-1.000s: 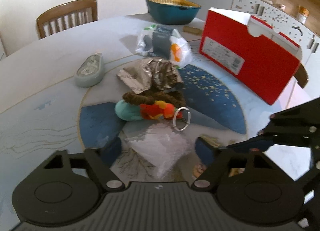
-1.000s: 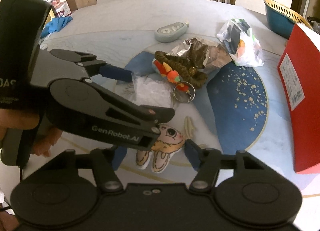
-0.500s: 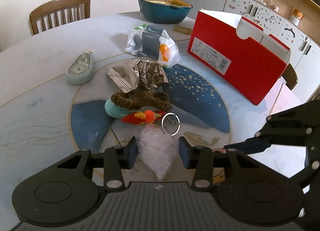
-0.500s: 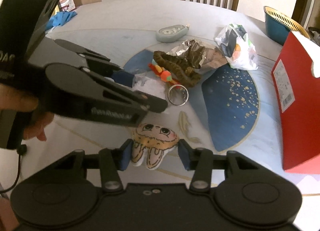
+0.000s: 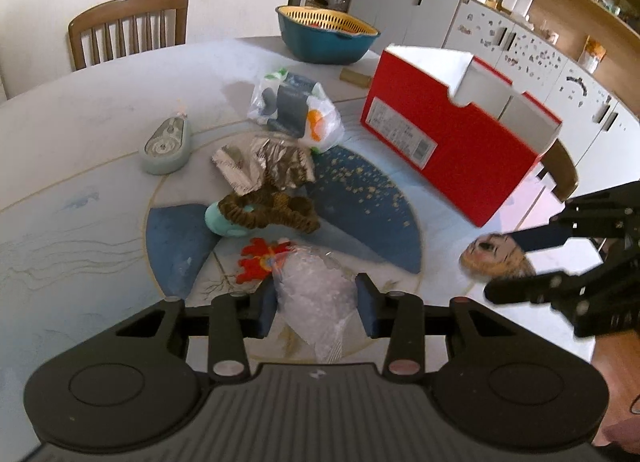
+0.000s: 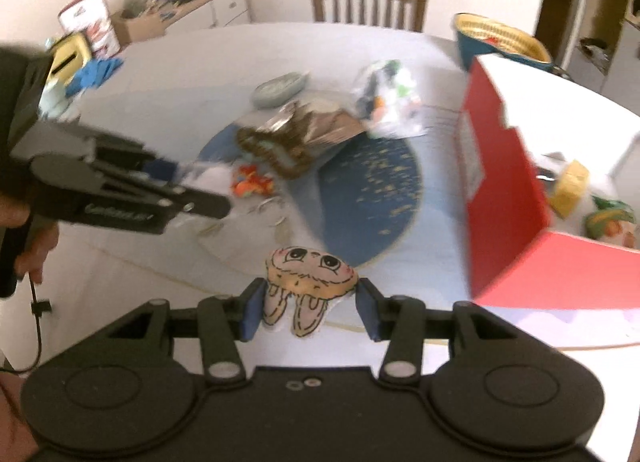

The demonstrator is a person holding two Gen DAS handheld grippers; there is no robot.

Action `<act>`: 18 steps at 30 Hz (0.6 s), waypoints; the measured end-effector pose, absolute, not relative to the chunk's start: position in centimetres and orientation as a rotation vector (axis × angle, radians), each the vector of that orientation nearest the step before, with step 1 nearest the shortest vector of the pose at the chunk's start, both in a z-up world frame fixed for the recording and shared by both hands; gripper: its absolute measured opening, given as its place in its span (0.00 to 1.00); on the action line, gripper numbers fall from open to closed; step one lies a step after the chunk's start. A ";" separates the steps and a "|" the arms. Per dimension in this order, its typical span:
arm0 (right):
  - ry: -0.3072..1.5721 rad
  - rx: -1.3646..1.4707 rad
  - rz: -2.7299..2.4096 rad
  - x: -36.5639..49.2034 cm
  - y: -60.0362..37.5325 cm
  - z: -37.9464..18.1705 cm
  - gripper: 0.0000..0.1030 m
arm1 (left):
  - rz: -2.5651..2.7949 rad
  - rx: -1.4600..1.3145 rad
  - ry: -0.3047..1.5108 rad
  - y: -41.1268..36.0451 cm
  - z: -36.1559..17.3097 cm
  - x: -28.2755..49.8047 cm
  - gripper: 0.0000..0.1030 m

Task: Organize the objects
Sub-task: 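Carry the white bag and cookie toy with both tools over the shoebox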

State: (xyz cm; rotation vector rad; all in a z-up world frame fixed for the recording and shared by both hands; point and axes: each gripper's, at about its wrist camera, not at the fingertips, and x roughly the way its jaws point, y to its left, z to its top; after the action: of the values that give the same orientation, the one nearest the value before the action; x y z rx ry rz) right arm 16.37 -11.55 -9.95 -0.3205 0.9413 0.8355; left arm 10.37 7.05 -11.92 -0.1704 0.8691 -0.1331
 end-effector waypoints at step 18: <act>0.788 -0.180 0.791 21.4 -19.8 -2.4 0.45 | -0.164 -0.142 0.746 0.8 -4.0 13.6 0.39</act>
State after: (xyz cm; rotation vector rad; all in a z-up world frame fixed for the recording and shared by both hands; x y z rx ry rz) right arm 21.42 -19.81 -2.37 -0.1803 0.7881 0.7907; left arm 13.63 0.78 -4.03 -0.1423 0.7462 -0.1641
